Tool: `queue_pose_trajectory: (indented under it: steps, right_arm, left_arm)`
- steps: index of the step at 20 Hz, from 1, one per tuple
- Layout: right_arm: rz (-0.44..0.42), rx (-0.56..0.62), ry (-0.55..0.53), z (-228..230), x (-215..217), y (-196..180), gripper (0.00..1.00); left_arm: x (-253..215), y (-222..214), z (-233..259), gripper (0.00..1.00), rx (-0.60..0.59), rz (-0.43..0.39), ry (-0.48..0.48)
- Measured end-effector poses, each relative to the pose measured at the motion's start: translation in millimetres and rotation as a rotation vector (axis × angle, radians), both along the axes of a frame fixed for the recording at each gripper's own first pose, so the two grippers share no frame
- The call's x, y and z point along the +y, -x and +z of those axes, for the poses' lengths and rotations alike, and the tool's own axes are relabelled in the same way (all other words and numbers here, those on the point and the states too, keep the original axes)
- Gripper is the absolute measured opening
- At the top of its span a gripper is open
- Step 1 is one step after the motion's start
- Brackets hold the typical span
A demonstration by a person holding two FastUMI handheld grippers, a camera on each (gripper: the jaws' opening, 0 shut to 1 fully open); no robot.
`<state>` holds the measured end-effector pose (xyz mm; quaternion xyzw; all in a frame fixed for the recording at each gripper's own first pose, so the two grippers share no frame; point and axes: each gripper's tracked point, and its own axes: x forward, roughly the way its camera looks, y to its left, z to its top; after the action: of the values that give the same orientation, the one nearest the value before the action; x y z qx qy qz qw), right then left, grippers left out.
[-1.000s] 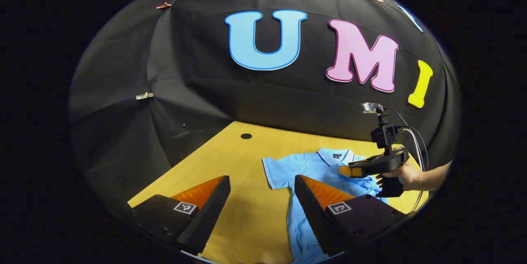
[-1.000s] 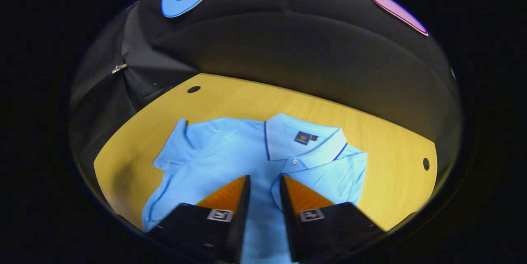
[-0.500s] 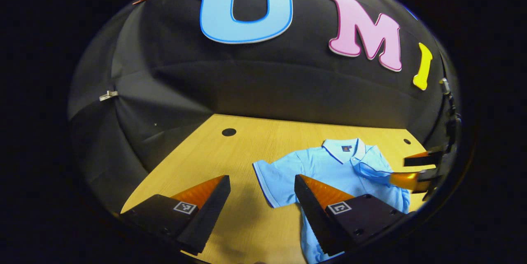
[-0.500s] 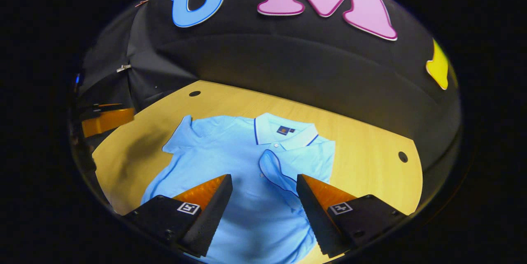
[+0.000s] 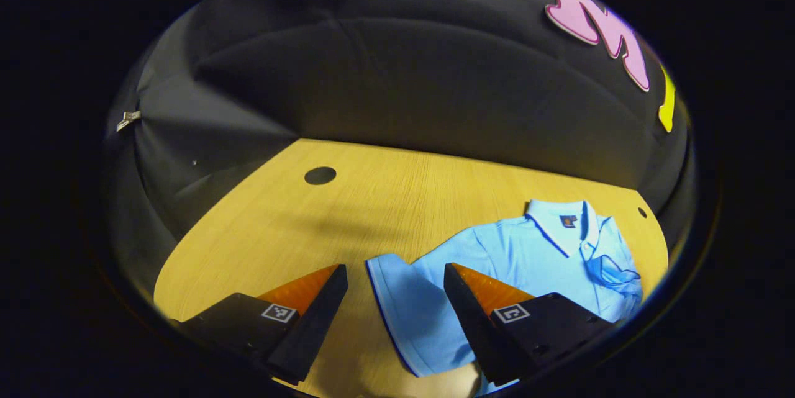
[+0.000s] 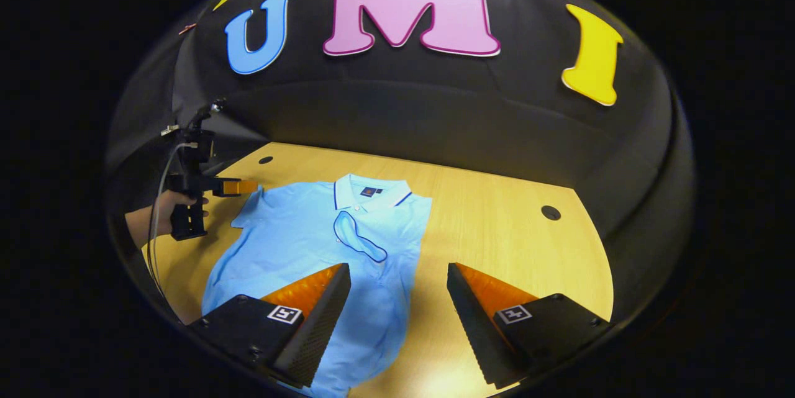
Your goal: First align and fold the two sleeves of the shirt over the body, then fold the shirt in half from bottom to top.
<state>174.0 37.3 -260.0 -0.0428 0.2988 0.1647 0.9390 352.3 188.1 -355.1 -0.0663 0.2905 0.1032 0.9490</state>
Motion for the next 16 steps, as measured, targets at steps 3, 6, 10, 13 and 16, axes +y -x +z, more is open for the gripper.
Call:
queue_pose_trajectory:
  steps: [3,6,10,13,16]
  right_arm:
    - [-0.036,0.030,-0.062,-1.7,-9.1,7.3,0.98]
    - [-0.051,0.007,-0.056,1.5,-17.8,4.2,0.98]
    - [-0.058,0.016,-0.037,-6.9,-31.4,3.7,0.98]
    - [-0.063,0.021,-0.035,-8.9,-38.1,3.4,0.98]
    - [-0.068,0.031,-0.035,-13.1,-43.5,2.3,0.98]
  left_arm:
    - [-1.0,-5.1,-22.2,0.98,0.062,-0.016,-0.043]
    - [-12.8,-8.3,-23.2,0.82,0.071,-0.052,-0.026]
    - [-26.3,-16.0,-17.3,0.16,0.039,-0.053,-0.006]
    - [-27.1,-15.8,-16.9,0.07,0.043,-0.056,-0.012]
    - [-31.4,-13.5,-11.3,0.06,0.068,-0.071,-0.029]
